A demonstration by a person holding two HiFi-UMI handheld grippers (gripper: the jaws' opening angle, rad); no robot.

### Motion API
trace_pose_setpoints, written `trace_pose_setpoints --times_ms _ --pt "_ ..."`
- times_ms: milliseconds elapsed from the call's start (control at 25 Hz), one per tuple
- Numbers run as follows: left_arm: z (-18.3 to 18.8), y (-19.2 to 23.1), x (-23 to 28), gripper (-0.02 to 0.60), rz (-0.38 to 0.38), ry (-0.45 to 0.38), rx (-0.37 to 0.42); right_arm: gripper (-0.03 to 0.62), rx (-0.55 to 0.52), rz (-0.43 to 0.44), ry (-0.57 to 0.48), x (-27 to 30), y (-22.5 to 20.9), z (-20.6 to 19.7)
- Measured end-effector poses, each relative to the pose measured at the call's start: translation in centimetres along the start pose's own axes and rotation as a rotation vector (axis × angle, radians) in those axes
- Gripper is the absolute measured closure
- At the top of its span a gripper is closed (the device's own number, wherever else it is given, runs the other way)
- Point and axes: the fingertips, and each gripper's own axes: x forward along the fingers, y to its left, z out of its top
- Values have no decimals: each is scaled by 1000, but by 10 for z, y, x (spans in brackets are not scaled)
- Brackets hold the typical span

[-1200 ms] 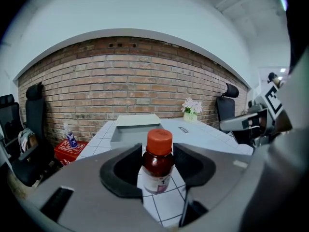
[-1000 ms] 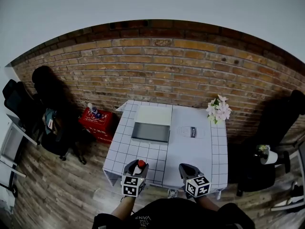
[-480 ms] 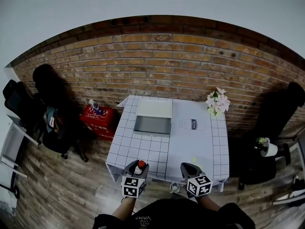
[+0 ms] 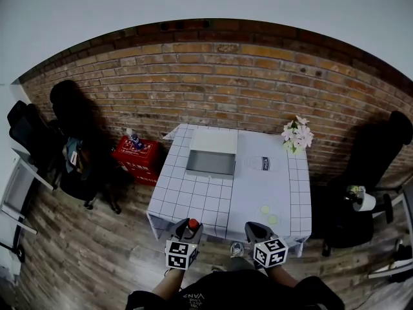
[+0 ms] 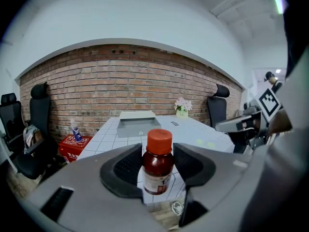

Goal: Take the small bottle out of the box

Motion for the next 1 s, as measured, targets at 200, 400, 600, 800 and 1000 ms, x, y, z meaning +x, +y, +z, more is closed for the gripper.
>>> trace_pose_setpoints --times_ms 200,400,600,800,1000 --pt "-6 -2 -11 374 9 -3 -9 595 -4 -3 16 -6 5 -11" --pt "-11 -5 -20 374 22 -11 -21 595 -19 0 35 -10 7 -18" --pt "-11 -6 -23 374 37 -25 -32 595 -38 7 24 -9 8 -12" --pt "-12 -8 -28 374 51 -34 -41 595 -50 20 19 -10 11 -11" --pt "-12 -8 -31 374 64 -40 -48 595 -57 36 19 -13 13 -10"
